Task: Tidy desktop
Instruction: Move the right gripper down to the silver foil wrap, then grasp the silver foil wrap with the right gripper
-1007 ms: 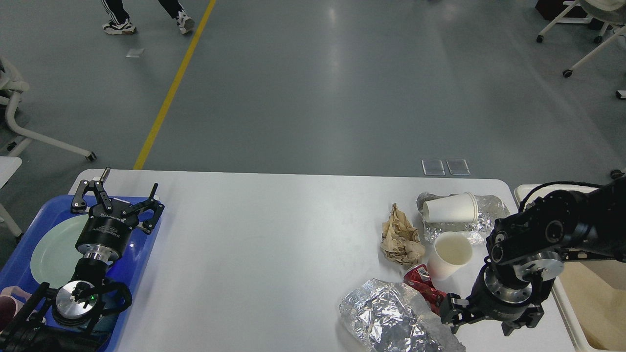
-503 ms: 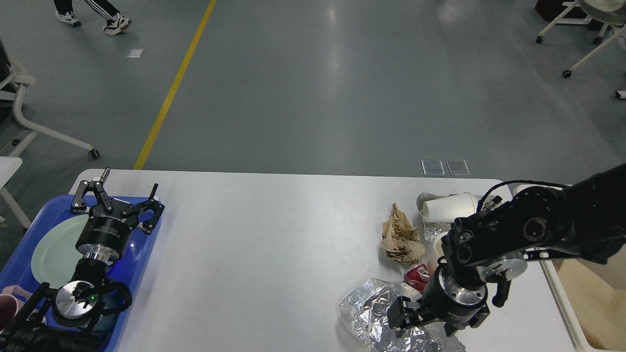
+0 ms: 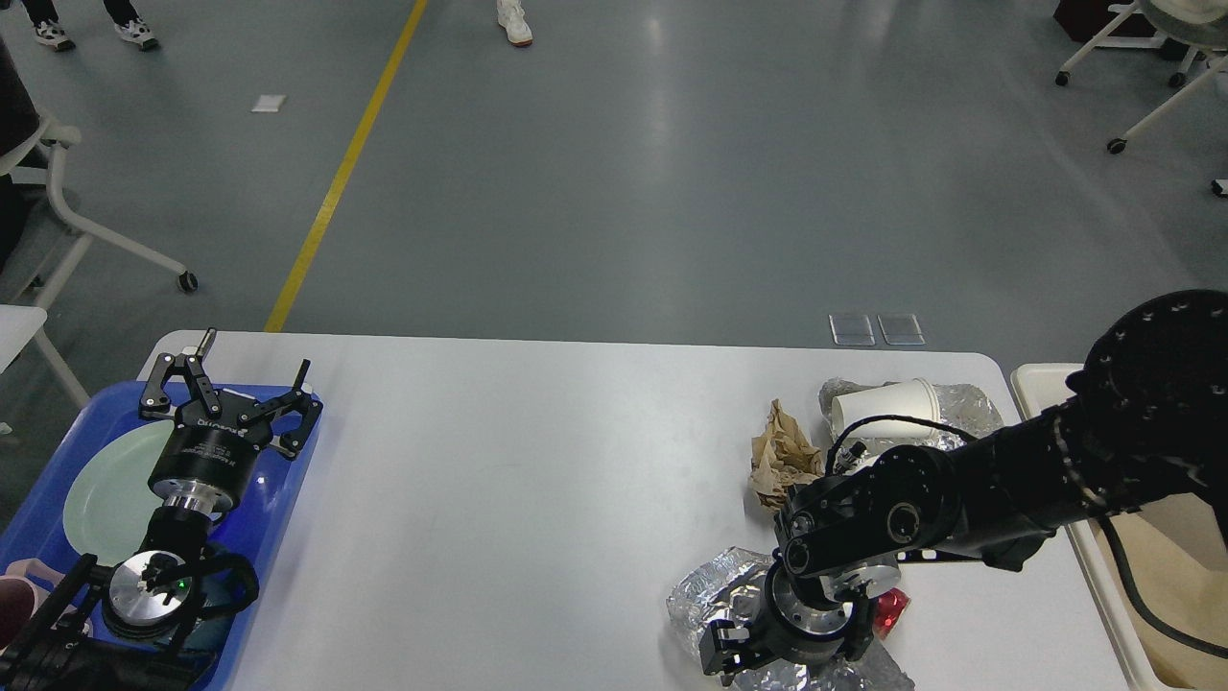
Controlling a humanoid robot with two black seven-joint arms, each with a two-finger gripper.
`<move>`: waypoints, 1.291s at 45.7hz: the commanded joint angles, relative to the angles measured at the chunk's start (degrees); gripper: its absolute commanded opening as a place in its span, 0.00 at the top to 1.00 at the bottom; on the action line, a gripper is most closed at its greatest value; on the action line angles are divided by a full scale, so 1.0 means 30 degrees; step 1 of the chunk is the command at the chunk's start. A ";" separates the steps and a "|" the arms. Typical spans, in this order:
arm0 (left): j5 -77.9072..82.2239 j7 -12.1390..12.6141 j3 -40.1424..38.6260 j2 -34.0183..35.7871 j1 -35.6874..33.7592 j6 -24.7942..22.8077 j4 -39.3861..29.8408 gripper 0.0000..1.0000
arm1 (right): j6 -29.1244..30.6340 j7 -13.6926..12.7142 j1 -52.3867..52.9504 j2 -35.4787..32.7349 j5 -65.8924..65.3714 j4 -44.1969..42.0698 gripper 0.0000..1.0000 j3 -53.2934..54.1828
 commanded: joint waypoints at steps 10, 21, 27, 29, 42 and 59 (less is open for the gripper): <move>0.0003 0.0009 0.0000 0.0000 0.0008 -0.0030 0.0000 0.03 | -0.0069 -0.0019 -0.0337 0.1364 0.0028 -0.0735 0.06 0.1220; 0.0003 0.0009 0.0000 0.0000 0.0009 -0.0030 0.0000 0.03 | -0.0010 -0.0019 -0.0309 0.1305 0.0057 -0.1028 0.06 0.1895; 0.0003 0.0009 0.0000 0.0000 0.0009 -0.0030 0.0000 0.03 | -0.0039 -0.0019 0.0044 0.1363 0.0145 -0.0852 0.07 0.1954; 0.0003 0.0009 0.0000 0.0000 0.0009 -0.0030 0.0000 0.03 | -0.0039 -0.0019 -0.0218 0.1452 0.0116 -0.0852 0.07 0.1954; 0.0003 0.0009 0.0000 0.0000 0.0009 -0.0030 0.0000 0.03 | -0.0684 -0.0048 -0.1802 0.2536 -0.0030 -0.2288 0.14 0.1779; 0.0003 0.0009 0.0000 0.0000 0.0009 -0.0030 0.0000 0.03 | -0.0684 -0.0019 -0.2270 0.2448 0.0028 -0.3195 0.66 0.0812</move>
